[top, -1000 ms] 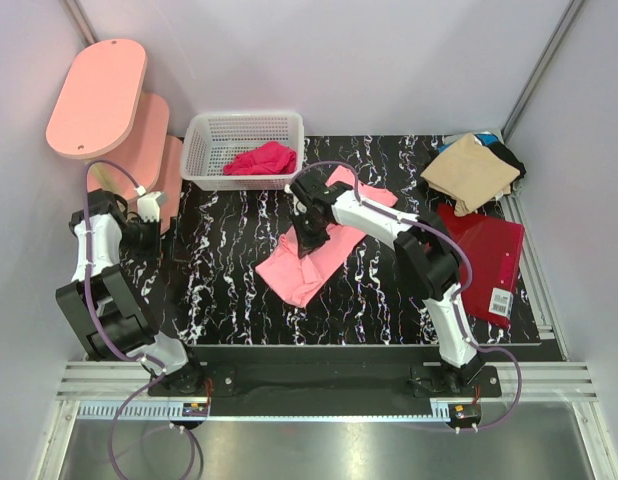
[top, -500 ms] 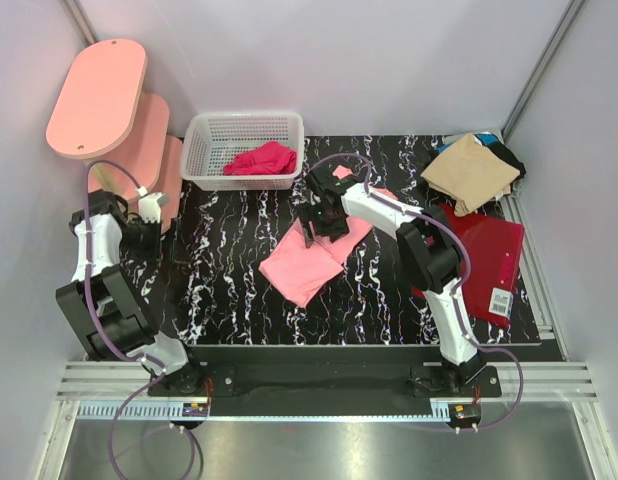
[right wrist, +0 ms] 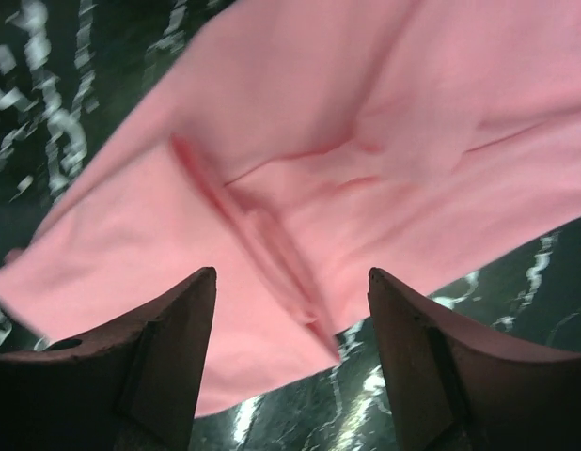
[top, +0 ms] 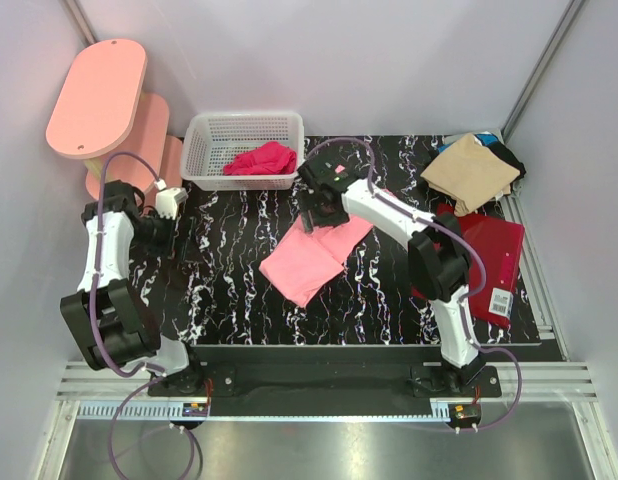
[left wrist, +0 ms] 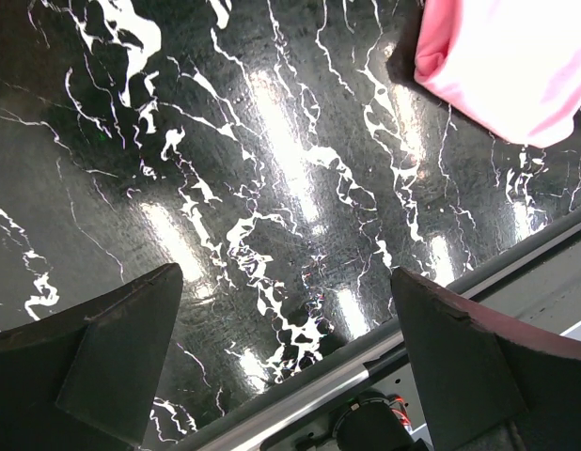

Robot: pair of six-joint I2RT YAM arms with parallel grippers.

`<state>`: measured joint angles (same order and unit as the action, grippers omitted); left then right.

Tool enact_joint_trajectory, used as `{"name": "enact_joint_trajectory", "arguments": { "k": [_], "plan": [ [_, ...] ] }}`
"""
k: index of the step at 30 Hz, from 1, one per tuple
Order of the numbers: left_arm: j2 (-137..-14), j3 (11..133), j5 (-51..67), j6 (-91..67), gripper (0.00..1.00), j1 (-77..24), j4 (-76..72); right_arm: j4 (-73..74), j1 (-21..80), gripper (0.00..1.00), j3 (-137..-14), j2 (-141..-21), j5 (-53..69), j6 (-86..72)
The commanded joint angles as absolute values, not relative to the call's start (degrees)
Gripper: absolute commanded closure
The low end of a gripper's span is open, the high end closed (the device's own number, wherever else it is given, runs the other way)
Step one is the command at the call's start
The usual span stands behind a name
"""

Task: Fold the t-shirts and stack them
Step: Fold the folded rectangular tshirt in 1/3 of the way

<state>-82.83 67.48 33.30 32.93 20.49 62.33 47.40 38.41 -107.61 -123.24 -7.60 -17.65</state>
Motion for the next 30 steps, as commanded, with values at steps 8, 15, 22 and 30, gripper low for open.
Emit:
{"name": "enact_joint_trajectory", "arguments": {
  "k": [8,15,22,30],
  "plan": [
    [-81.47,71.28,32.52,32.52,0.01,20.39,63.63,42.11,55.02,0.31,-95.11,-113.47,-2.30,-15.90],
    [-83.06,71.89,33.05,32.34,0.01,21.36,63.63,40.69,60.99,0.32,-94.83,-115.40,-2.90,-13.80],
    [-83.14,71.98,32.35,32.87,0.01,21.62,63.54,40.78,63.89,0.31,-97.20,-119.17,-3.34,-13.01],
    [-83.41,72.07,32.34,33.13,0.01,21.88,63.55,40.96,60.48,0.28,-98.35,-123.13,-5.19,-11.86]
  ]
}}
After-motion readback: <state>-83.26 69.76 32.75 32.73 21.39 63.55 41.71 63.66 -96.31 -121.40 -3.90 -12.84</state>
